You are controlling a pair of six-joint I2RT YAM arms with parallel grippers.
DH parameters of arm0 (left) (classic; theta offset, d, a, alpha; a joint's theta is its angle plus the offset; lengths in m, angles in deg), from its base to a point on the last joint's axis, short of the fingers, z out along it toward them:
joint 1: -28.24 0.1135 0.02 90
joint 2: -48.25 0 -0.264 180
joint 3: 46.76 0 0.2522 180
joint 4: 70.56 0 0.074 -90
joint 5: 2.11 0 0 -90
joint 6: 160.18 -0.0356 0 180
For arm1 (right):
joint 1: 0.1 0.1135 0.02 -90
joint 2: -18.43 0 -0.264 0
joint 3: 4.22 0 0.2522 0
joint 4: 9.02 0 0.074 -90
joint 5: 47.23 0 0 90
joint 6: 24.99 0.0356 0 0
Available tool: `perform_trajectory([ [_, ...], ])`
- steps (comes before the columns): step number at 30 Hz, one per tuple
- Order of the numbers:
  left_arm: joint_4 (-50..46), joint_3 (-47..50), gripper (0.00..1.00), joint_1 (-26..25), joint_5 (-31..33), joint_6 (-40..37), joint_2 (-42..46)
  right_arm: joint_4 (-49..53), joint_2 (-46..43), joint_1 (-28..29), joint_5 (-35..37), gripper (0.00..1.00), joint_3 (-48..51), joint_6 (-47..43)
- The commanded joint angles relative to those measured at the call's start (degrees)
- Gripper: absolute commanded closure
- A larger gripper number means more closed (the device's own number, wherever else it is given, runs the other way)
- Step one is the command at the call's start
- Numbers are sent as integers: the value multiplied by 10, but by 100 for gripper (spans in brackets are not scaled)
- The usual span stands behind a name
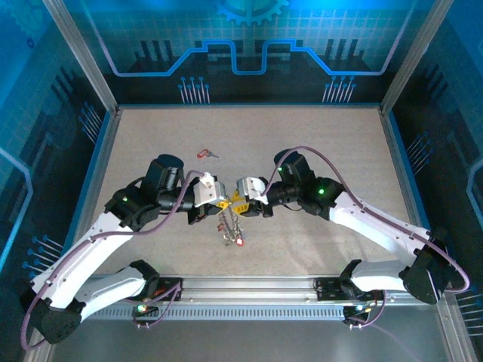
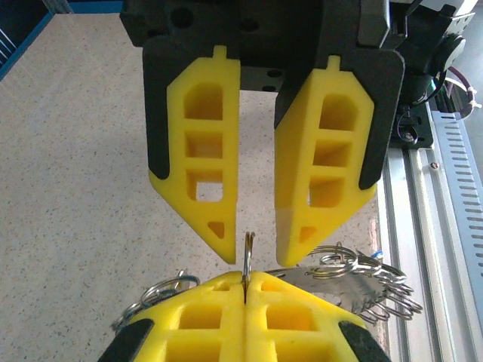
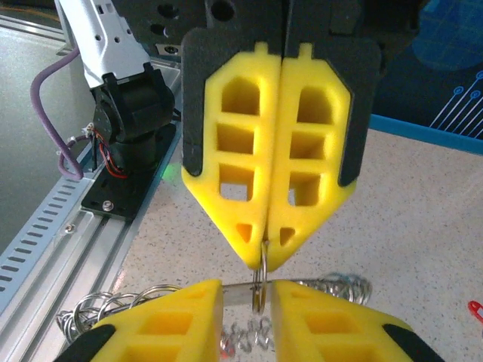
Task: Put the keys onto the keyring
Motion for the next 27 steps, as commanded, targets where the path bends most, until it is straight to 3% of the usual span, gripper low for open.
perform_trajectory([
  [1, 9, -23, 100, -6, -10, -11, 0, -18, 5, 9, -15, 80, 2, 10],
  [6, 16, -23, 100, -6, -15, -6, 3, -19, 4, 11, -6, 98, 5, 8],
  [9, 19, -20, 100, -6, -16, -5, 16, -23, -3, 10, -4, 100, 10, 5],
  [12, 29, 1, 61, -6, -11, -9, 44, -62, -27, 11, 3, 100, 34, 15],
  [14, 46, 25, 49, -6, -4, -13, 72, -100, -48, 10, 7, 100, 55, 25],
  [21, 82, 81, 44, -6, -8, -20, 134, -294, -129, 8, -14, 100, 174, 10],
  [27, 98, 90, 44, -6, -50, -9, 116, -312, -156, 8, -38, 100, 199, -45],
])
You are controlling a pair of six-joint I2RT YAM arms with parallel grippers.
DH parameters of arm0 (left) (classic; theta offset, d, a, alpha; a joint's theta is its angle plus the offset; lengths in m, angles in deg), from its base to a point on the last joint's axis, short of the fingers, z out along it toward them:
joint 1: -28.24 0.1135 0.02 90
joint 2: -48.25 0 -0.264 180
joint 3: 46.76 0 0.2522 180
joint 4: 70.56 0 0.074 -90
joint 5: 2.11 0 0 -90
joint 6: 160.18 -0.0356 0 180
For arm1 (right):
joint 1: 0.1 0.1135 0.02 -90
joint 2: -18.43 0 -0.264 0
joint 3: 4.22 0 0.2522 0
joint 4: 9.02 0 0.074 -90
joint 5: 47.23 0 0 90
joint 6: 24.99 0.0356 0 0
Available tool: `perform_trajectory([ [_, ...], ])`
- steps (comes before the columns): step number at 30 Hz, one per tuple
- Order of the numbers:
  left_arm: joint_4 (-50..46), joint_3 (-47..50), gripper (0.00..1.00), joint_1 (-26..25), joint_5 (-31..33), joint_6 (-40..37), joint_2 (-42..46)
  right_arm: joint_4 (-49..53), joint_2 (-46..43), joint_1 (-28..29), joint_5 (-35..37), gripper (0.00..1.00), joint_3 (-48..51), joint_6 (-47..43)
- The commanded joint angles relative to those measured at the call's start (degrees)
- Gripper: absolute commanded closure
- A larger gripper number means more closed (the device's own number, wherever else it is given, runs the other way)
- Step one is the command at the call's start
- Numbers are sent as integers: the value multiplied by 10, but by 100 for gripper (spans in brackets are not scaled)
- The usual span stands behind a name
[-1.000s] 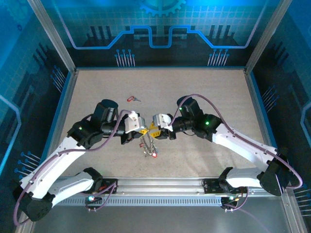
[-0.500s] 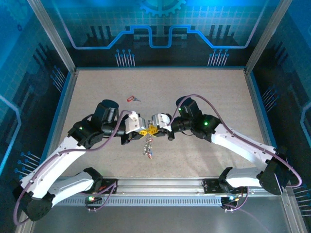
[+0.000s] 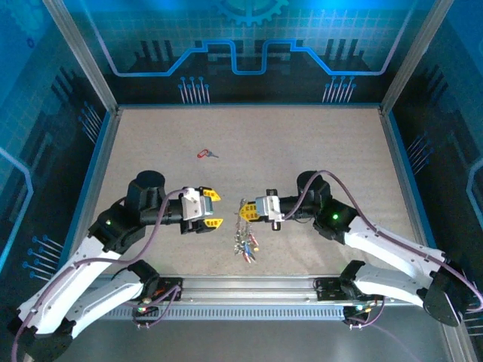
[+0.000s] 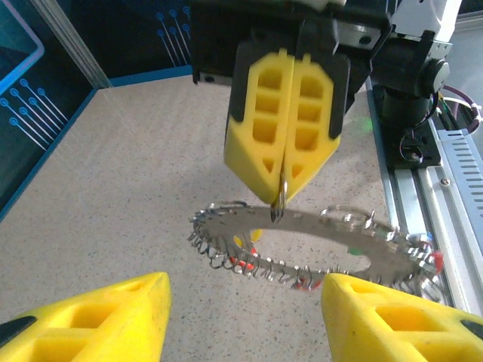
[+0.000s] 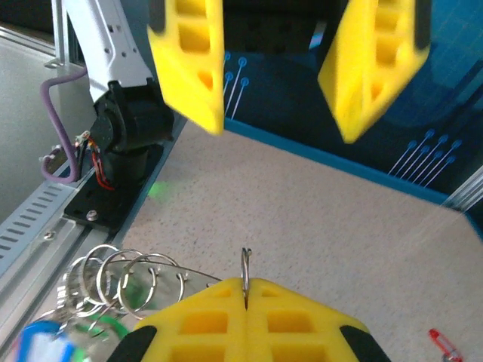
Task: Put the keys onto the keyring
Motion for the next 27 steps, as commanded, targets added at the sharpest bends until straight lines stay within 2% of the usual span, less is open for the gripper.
perform_trajectory([
  [1, 34, 12, 44, -3, -48, 2, -10, -86, -24, 6, -34, 100, 17, -46],
  [6, 91, 36, 48, -4, -84, -1, -6, -82, -30, 6, -37, 100, 16, -60],
  [12, 151, 52, 59, -5, -110, 24, -4, -80, -21, 6, -40, 100, 6, -62],
  [17, 167, 58, 61, -17, -117, 12, -18, -87, -2, 6, -33, 100, -4, -48],
  [22, 153, 56, 49, -19, -90, 4, -16, -62, 5, 6, 15, 100, -8, -61],
  [24, 136, 49, 46, -19, -48, 27, -9, -17, 3, 5, 38, 100, -14, -88],
  [27, 108, 24, 36, -18, 44, 107, -8, 35, -3, 6, 77, 100, -19, -130],
])
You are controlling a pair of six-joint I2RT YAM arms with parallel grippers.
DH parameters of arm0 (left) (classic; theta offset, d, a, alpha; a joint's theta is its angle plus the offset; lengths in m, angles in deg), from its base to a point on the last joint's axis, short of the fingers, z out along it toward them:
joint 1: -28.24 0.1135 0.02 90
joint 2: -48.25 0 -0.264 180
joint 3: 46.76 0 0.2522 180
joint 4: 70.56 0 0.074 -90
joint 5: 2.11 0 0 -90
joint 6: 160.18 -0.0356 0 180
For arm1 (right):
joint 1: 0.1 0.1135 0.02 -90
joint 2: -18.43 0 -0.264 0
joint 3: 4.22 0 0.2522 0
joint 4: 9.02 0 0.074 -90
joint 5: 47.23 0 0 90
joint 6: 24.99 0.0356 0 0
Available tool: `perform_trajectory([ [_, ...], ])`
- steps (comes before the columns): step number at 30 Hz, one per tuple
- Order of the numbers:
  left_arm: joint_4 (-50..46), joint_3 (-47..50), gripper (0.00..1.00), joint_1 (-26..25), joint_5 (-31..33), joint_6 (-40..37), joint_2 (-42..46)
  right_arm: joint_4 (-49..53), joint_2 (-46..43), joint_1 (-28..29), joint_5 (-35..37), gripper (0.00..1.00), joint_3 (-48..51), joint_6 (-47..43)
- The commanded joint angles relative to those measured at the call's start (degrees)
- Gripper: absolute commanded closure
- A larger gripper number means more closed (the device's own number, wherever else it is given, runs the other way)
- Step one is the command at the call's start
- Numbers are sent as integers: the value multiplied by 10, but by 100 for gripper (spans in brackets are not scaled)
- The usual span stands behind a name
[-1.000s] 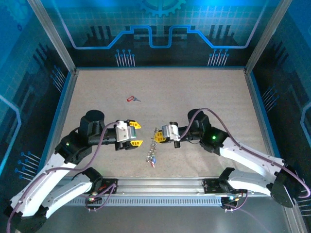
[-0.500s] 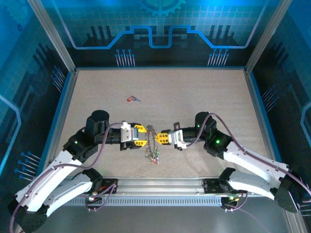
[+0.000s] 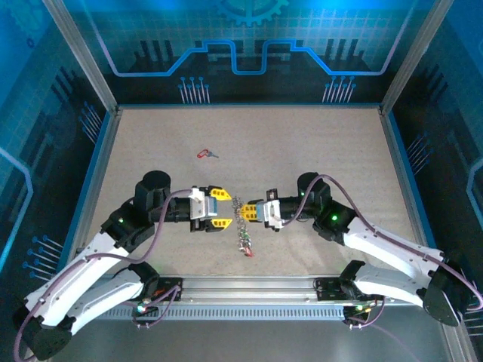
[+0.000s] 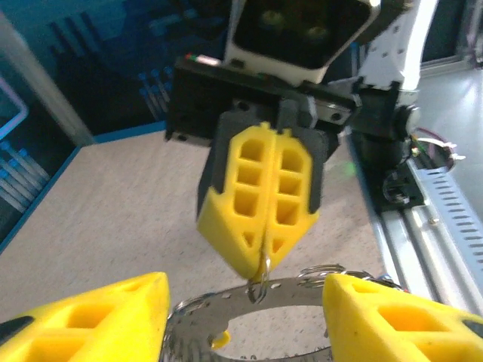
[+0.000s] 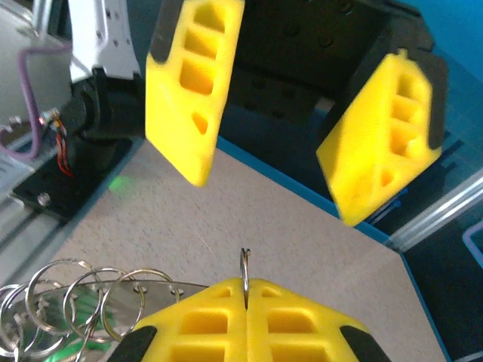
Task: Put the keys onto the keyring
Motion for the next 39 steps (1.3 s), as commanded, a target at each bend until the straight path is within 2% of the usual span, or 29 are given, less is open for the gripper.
perform_trajectory([
  [1, -38, -33, 33, -3, 112, 94, 6, 60, -14, 5, 61, 100, -28, -73],
  [4, -61, -52, 27, 3, 182, 145, -1, 108, -22, 8, 107, 100, -30, -126],
  [7, -86, -79, 11, 30, 255, 218, -29, 135, -27, 8, 137, 100, -31, -156],
  [11, -126, -121, 10, 121, 198, 324, -87, 142, -33, 9, 161, 100, -28, -176],
  [14, -155, -156, 10, 174, 193, 401, -148, 137, -39, 15, 175, 100, -23, -189],
  [18, -199, -211, 16, 205, 215, 470, -243, 137, -47, 17, 184, 100, -22, -194],
  [22, -208, -249, 32, 210, 247, 510, -337, 135, -57, 19, 181, 100, -17, -190],
  [25, -224, -291, 37, 220, 281, 548, -429, 87, -75, 19, 155, 100, 5, -171],
  [29, -252, -362, 49, 228, 302, 587, -556, 73, -81, 19, 160, 100, 9, -155],
  [33, -268, -424, 54, 234, 337, 613, -649, 75, -93, 21, 162, 100, 14, -145],
  [39, -262, -494, 59, 247, 329, 632, -731, 84, -106, 22, 167, 100, 17, -141],
])
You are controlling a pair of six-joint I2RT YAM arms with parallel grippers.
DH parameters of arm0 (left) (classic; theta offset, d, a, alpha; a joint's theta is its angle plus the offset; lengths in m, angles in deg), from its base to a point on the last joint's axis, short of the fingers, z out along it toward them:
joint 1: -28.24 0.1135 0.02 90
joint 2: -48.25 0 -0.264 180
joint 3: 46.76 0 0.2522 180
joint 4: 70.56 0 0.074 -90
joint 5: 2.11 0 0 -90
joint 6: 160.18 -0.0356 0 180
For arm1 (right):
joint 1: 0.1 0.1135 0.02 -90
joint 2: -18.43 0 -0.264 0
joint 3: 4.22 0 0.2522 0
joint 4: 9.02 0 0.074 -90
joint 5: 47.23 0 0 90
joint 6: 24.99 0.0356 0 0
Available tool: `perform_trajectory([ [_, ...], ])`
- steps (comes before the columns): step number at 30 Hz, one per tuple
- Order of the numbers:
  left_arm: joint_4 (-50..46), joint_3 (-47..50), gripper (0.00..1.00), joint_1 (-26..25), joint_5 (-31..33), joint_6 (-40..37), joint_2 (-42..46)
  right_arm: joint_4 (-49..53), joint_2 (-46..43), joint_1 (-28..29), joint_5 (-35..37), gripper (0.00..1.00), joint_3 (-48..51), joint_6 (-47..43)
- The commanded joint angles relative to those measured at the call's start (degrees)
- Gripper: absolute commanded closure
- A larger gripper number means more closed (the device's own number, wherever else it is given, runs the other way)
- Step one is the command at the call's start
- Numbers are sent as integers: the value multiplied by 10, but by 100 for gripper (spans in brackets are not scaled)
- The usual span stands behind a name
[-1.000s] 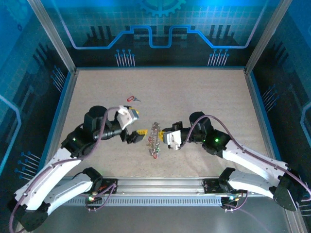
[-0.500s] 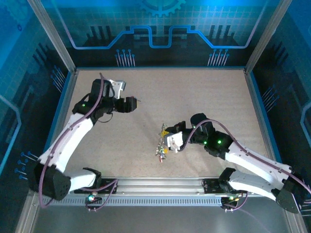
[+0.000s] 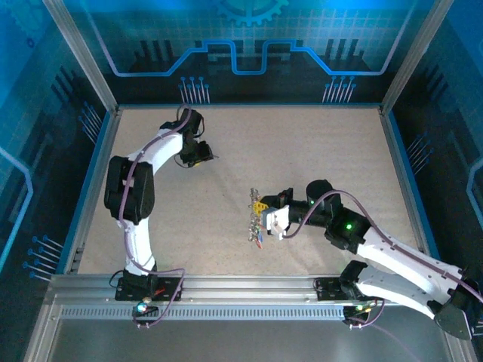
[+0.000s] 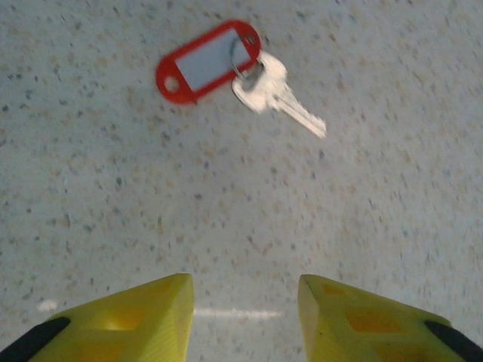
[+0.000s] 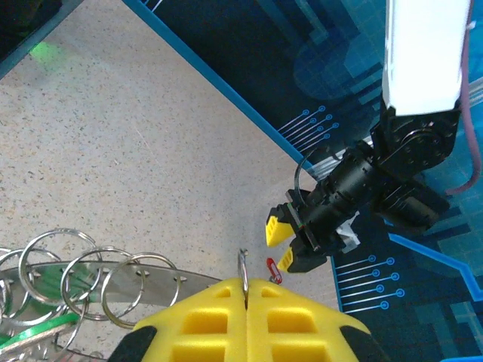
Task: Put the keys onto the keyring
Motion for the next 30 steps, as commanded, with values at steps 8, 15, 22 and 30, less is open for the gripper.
perform_trajectory([
  [8, 19, -67, 63, 30, -48, 37, -80, -22, -7, 11, -7, 100, -2, 13],
  [15, 70, -70, 66, 41, -80, 22, -104, -27, -13, 10, -9, 100, -4, 23],
  [22, 94, -87, 67, 43, -92, 15, -125, -10, -8, 8, -6, 100, -12, 24],
  [30, 90, -99, 71, 45, -81, -3, -145, -1, -9, 7, -7, 100, -15, 23],
])
